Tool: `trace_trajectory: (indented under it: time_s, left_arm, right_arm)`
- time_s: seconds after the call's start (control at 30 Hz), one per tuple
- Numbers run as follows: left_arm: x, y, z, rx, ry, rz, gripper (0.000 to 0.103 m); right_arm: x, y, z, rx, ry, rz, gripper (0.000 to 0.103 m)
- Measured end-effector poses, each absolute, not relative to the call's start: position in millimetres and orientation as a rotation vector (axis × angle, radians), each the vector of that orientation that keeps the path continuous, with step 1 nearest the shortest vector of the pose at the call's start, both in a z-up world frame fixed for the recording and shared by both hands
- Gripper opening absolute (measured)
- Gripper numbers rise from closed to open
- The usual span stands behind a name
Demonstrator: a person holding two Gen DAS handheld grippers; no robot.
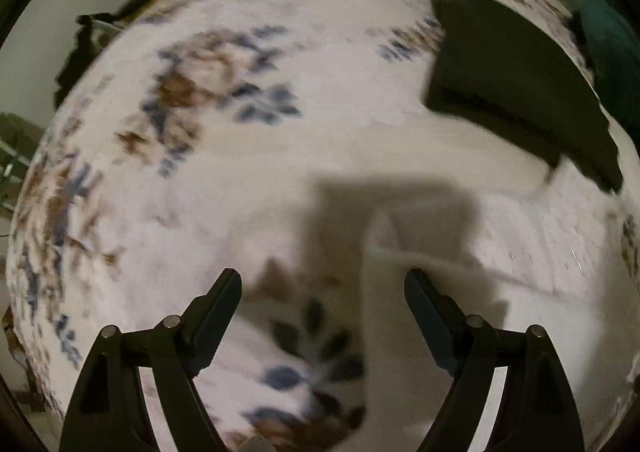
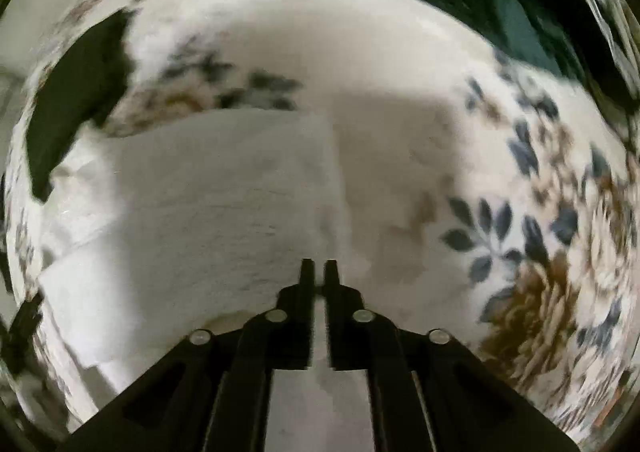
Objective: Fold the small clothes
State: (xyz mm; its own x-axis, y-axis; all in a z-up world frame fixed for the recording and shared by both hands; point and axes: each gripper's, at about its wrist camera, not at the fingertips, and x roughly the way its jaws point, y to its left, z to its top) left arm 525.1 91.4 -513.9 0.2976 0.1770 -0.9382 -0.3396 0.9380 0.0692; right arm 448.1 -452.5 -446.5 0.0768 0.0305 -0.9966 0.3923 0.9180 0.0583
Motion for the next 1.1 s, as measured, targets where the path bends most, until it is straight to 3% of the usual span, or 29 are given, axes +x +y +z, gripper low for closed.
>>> trace_trajectory:
  time_s: [0.03,0.1,0.2,0.37,0.4,0.47,0.5,0.77,0.87,0.9,0.97,1.0,1.1]
  left_arm:
    - [521.4,97.6,-509.8,-0.142,1.21,0.373,0.083]
    - [508.9,113.7,-505.4,-0.137,1.194,0.427,0.083]
    - [495.4,132.1,-512.5,-0.147,1.216,0.452,0.083]
    - [480.3,157.7,-522.8,-0.163,1.247,0.473,0.083]
    - [483.1,162.0,-523.3,-0.171,1.246,0.474,0.083]
    - [482.7,166.6,-521.5,-0.193,1.237,0.47,0.083]
    - [483.1,167.1,-520.1,-0.205,1.231,0.464,0.083]
    - [511.4,143.8,-522.6,-0.241,1.227,0.359,0.083]
    - [526.3,127.6,-526.6,-0.255,1.239,0.29,0.083]
    - [530.6,122.1,-528.5,-0.254,1.244,0.269,0.083]
    - [542.2,107.4,-534.7,-0.223,1.26,0.222,0.083]
    - [549.0,99.5,-538.9,-0.197,1.269,0.198,0.083]
    - [566.6,83.6,-558.0,-0.049,1.303,0.187,0.085]
  right_arm:
    - [456.3,-434.8,-434.6,0.306,1.465,-0.252,0.052]
    - [469.4,-407.4,-419.9,0.311,1.409,-0.154,0.065]
    - [510.9,-330.5,-426.2,0.231,1.445,0.076,0.065]
    - [571.7,-219.5,-489.2,0.054,1.558,0.306,0.065]
    - [576.4,-206.7,-499.9,0.021,1.586,0.324,0.063]
    - [585.7,-184.6,-520.6,-0.05,1.602,0.324,0.01]
    - [582.4,-184.4,-518.9,-0.064,1.581,0.287,0.003]
    - [578.8,-235.9,-489.1,0.073,1.454,0.067,0.002]
    - [581.8,-242.3,-497.1,0.079,1.527,0.096,0.002]
    - [584.7,-242.7,-502.8,0.105,1.56,0.114,0.004]
    - [587.5,-248.9,-501.5,0.131,1.57,0.134,0.029]
    - [586.9,-258.7,-495.2,0.158,1.554,0.127,0.047]
    - [570.2,-322.2,-465.0,0.259,1.473,-0.002,0.052]
